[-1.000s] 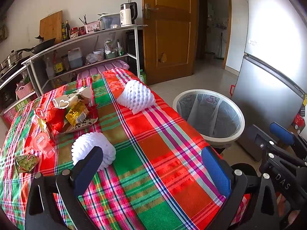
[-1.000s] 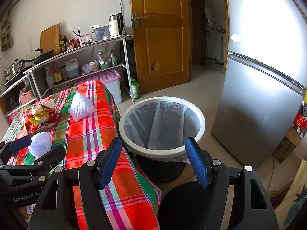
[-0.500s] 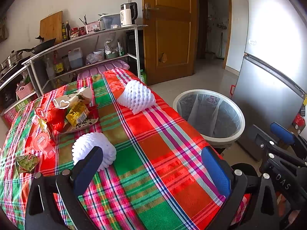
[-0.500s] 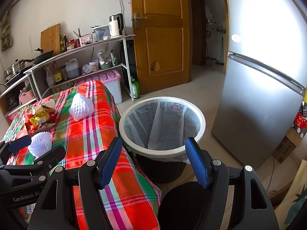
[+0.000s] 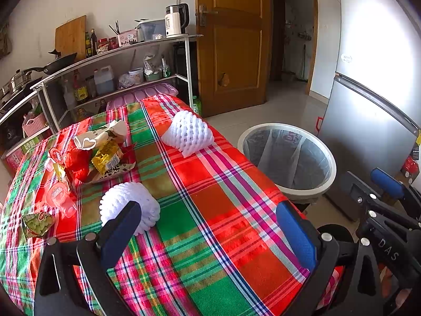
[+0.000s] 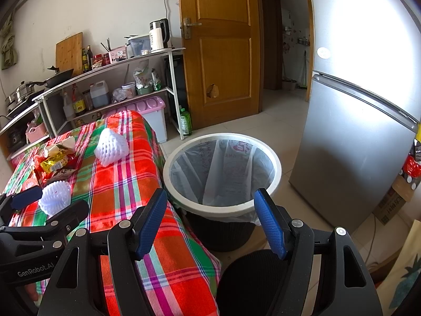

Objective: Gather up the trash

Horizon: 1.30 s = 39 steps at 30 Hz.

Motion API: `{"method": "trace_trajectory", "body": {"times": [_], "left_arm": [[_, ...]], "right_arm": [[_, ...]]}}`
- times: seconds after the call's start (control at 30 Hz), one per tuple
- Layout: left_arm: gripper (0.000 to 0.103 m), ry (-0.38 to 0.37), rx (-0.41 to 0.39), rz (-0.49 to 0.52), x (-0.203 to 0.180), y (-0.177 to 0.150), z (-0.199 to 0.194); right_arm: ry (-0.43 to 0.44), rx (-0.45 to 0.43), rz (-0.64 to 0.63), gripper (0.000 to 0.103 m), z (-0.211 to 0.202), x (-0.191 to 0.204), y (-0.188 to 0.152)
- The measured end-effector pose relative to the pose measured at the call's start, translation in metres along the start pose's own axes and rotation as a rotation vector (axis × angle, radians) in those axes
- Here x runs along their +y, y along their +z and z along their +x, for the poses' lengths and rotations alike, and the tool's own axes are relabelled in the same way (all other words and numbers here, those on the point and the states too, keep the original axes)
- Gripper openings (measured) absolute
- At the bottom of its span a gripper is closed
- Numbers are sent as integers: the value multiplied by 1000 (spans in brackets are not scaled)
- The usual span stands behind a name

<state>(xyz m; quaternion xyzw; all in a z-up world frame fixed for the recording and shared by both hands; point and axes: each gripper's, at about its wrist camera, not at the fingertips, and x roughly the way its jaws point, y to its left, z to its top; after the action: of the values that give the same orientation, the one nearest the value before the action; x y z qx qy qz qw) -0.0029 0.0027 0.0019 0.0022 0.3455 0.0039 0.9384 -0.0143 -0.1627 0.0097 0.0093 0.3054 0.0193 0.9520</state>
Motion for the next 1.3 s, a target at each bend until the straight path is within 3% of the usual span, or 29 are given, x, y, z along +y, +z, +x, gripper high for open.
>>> {"method": "trace_trajectory", "body": {"times": [0.9,1.1,1.3], "left_arm": [[103,20,0,1,15,-2,-5],[103,56,-14,-44,54,-8,-21],[103,159,-27,-137,120,-20,-40]], "right_arm": [[14,6,-4,69,1,2,0],[112,20,-43,69,7,25,2],[267,49,-113,69,17,66,6]]}}
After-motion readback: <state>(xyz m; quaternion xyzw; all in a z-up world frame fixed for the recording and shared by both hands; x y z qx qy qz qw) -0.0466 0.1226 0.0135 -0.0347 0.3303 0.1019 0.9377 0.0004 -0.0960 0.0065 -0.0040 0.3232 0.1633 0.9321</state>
